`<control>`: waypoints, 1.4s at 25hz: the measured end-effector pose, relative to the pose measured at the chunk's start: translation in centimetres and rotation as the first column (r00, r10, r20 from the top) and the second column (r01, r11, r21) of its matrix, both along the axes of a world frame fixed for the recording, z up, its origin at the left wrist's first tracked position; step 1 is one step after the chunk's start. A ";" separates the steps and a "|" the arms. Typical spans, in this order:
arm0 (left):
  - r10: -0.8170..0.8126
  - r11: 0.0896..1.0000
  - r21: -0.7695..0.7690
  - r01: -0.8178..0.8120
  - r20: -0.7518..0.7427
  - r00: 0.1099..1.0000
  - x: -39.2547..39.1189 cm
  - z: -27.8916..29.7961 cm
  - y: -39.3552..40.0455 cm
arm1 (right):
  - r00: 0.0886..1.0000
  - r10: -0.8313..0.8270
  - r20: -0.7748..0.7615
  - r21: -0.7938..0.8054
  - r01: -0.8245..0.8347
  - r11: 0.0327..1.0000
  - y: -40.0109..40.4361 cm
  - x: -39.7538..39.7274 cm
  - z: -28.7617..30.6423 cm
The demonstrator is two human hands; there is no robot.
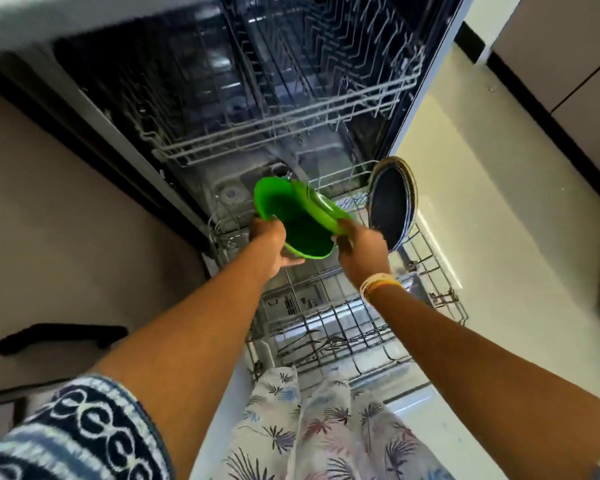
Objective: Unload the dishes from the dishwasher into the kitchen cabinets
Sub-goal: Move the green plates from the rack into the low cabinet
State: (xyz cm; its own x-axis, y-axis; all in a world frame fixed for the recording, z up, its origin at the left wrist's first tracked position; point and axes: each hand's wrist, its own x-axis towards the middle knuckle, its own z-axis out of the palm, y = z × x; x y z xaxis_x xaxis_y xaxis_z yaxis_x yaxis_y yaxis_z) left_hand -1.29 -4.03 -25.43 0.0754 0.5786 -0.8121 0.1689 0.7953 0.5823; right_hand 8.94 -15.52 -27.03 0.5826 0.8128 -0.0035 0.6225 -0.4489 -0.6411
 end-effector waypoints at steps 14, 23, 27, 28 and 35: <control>0.069 0.997 -0.037 -0.063 0.189 0.979 -13.5 9.8 -11.4 | 0.926 0.374 0.047 -0.018 -0.374 0.927 -8.8 -8.6 10.7; -0.004 0.985 -0.168 0.033 0.168 0.986 -30.7 12.1 -20.8 | 0.785 -0.352 -0.510 -0.434 0.119 0.893 -14.1 -22.1 7.4; -0.023 0.988 -0.146 0.041 0.124 0.992 -40.6 12.8 -20.4 | 0.685 -0.358 -0.635 -0.375 0.131 0.918 -14.7 -31.9 8.5; -0.013 0.993 -0.117 0.026 0.111 0.994 -42.7 13.0 -19.9 | 0.659 -0.354 -0.664 -0.360 0.134 0.923 -14.1 -34.1 8.9; 0.059 0.996 0.067 -0.063 0.059 0.996 -51.8 14.6 -14.0 | 0.559 -0.334 -0.759 -0.357 0.072 0.932 -6.3 -44.0 10.3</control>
